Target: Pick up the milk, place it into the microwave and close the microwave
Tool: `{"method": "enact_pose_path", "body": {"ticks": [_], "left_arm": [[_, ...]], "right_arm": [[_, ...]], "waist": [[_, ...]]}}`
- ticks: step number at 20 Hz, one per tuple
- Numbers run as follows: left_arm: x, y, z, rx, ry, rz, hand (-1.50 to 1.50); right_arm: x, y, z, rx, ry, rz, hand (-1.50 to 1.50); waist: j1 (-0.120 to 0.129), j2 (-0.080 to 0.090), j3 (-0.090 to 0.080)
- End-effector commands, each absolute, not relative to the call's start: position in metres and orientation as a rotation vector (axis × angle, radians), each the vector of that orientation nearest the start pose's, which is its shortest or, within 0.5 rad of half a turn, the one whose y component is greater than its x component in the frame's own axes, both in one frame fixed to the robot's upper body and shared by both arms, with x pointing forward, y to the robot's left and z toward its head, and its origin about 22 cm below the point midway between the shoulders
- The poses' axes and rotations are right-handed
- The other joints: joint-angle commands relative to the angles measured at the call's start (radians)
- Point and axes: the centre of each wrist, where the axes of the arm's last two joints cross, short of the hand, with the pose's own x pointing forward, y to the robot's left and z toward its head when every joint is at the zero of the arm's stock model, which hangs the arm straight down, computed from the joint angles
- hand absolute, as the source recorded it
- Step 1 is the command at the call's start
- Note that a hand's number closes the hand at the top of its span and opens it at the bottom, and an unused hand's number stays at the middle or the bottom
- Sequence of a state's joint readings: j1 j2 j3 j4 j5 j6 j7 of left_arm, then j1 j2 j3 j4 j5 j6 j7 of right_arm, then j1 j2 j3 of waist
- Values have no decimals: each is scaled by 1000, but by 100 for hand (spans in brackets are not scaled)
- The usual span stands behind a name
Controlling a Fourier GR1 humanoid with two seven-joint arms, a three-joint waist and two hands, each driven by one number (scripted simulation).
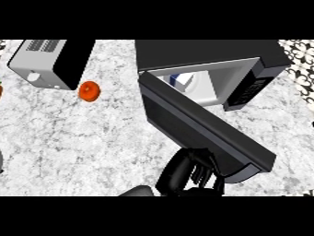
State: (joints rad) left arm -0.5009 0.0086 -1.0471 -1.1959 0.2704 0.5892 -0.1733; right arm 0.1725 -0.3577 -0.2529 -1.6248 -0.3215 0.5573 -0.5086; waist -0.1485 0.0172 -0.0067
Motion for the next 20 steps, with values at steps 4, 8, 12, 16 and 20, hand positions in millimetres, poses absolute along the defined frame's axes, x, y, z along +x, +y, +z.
{"method": "enact_pose_path", "body": {"ticks": [4, 8, 12, 16, 20], "left_arm": [[247, -10, 11, -301, -1757, -526, 150], [265, -9, 19, -241, -1750, -445, 150], [285, -12, 30, -191, -1732, -411, 150], [301, -9, 43, -177, -1754, -296, 150], [316, -5, 55, -192, -1783, -183, 150]], "right_arm": [[196, -375, 55, 373, -2033, 334, -150], [199, -369, 66, 429, -2041, 353, -150], [199, -367, 71, 478, -2049, 353, -150], [203, -366, 79, 516, -2057, 356, -150], [201, -367, 85, 529, -2047, 369, -150]], "waist": [[-58, 14, 0], [-92, 24, -1], [-126, 28, 2], [-139, 44, -1], [-162, 52, -3]]}}
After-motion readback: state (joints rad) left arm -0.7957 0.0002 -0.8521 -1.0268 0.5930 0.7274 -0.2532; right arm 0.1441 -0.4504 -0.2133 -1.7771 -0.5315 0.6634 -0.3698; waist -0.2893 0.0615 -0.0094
